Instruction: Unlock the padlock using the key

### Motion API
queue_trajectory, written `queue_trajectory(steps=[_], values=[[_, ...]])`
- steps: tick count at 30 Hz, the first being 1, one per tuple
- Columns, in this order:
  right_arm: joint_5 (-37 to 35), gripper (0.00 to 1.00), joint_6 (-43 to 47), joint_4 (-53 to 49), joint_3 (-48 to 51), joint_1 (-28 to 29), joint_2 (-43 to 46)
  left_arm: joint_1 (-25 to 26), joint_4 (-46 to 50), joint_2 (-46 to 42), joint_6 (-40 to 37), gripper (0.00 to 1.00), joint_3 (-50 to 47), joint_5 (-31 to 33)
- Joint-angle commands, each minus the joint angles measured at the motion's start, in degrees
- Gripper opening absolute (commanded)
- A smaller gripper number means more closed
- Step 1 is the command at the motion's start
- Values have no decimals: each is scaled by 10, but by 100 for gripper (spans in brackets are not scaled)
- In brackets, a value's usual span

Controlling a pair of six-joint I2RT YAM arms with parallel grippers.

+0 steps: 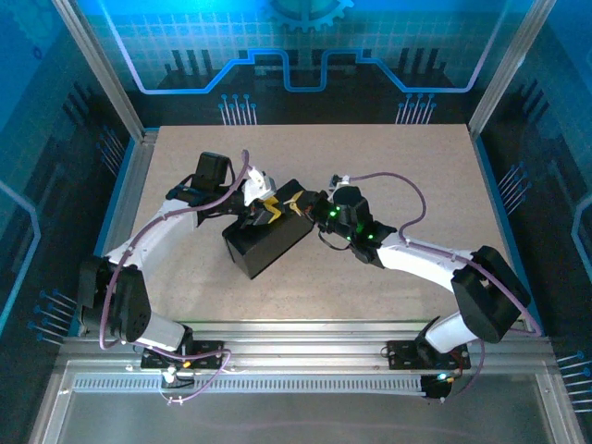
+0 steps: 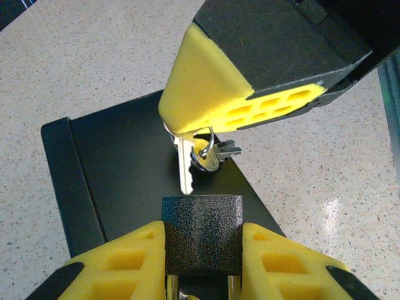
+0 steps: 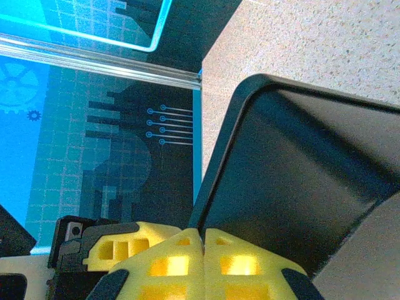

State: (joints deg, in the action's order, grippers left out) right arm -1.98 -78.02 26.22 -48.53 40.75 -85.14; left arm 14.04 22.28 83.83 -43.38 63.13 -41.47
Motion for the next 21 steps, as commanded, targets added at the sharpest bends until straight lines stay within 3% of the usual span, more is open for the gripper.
queue_trajectory(steps=[1,21], values=[[-2,0,-8,6,-2,10,9,1,-19,-4,8,0,3,-3],[-13,0,-17,0,7,16,18,1,-35,-8,18,0,-4,-3]])
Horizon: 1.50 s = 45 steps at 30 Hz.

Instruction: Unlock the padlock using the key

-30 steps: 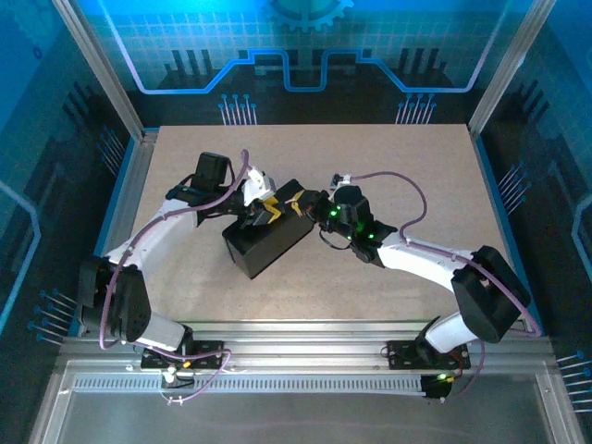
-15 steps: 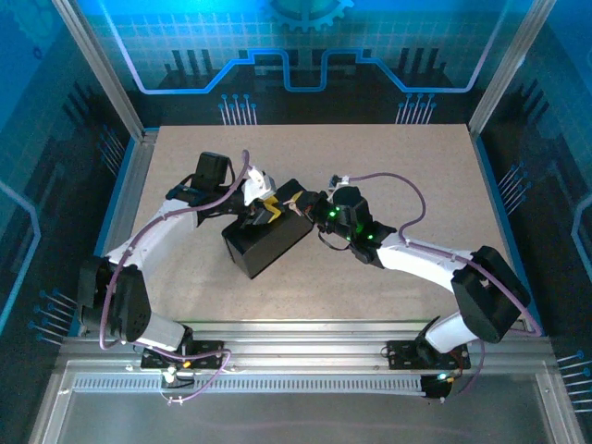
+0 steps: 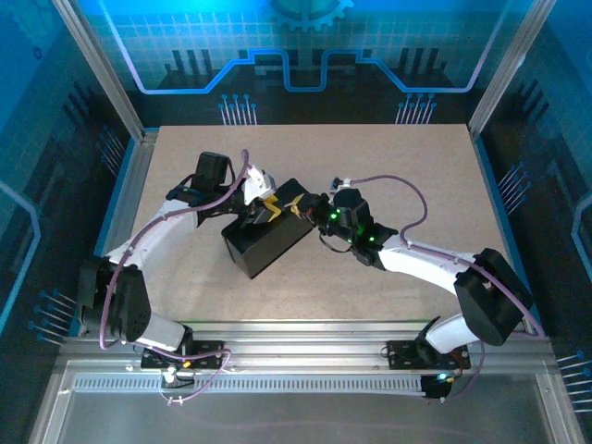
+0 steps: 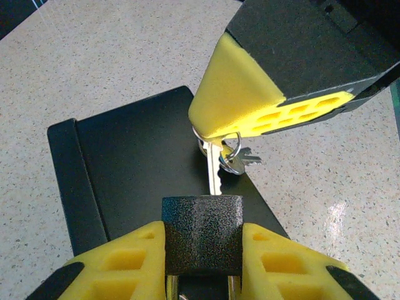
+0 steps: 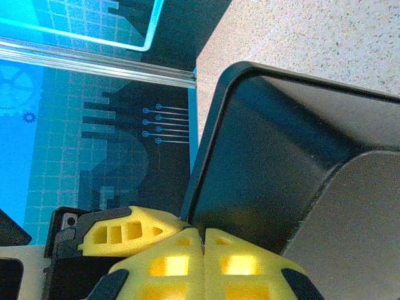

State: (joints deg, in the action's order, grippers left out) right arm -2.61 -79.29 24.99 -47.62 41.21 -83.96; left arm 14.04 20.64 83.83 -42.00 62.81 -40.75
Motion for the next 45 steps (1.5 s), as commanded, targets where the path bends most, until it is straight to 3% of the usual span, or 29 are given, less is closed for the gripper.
queue_trajectory(steps=[1,45], values=[[-5,0,-6,16,-4,12,5,1,-18,-8,4,0,0,-10],[40,0,-22,6,-25,20,-9,0,-46,-12,29,0,-6,2]])
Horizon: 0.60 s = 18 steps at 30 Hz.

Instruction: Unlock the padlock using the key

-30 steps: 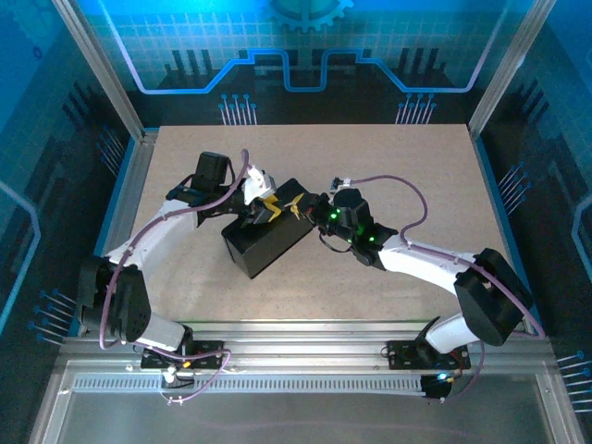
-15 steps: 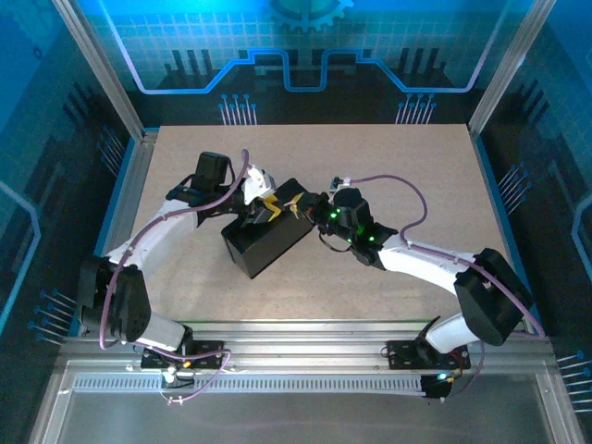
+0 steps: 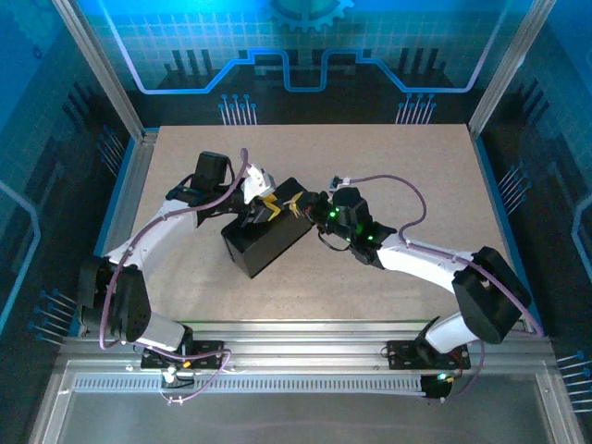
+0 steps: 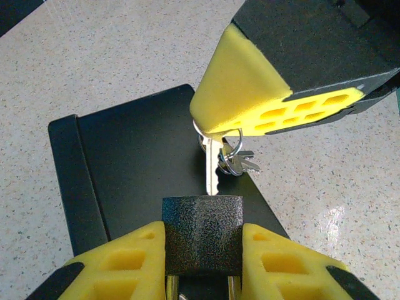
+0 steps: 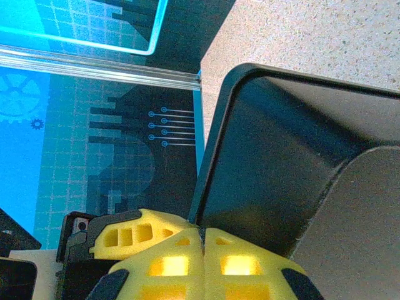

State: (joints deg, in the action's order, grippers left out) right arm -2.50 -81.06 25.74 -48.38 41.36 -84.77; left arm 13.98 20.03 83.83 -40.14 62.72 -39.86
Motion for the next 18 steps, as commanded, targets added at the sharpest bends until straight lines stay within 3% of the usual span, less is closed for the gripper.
queue_trajectory(steps=[1,8,14,18], values=[[34,0,-4,-8,-13,17,5,0,-41,-13,6,0,-7,-9],[22,0,19,-32,-6,2,34,-16,-122,-36,-42,0,-84,-61],[17,0,10,-28,18,-6,55,-18,-30,-22,-120,0,-54,-80],[13,0,8,-29,27,-11,61,-23,-23,-22,-127,0,-52,-84]])
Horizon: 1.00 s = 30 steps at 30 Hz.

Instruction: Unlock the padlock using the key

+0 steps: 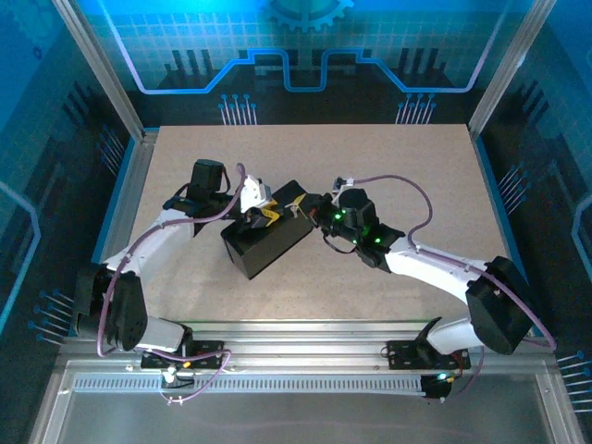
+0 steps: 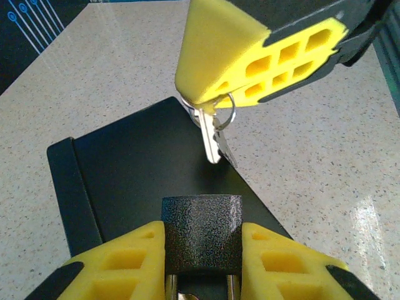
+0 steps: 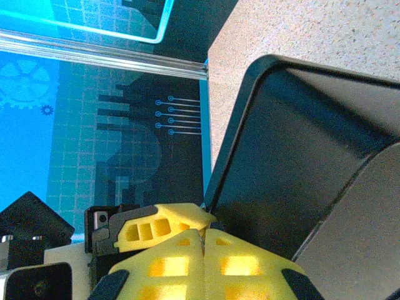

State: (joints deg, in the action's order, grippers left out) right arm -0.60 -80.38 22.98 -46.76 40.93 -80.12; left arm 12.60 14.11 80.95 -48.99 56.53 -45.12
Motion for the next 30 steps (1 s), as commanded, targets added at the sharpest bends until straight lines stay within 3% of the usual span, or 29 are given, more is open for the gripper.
queue_trajectory(steps=[1,30], values=[[-7,0,2,-3,12,-7,15,-9,31,8,-35,0,6,-32],[1,0,-15,46,6,3,-32,-10,-1,-1,-15,0,-15,-33]])
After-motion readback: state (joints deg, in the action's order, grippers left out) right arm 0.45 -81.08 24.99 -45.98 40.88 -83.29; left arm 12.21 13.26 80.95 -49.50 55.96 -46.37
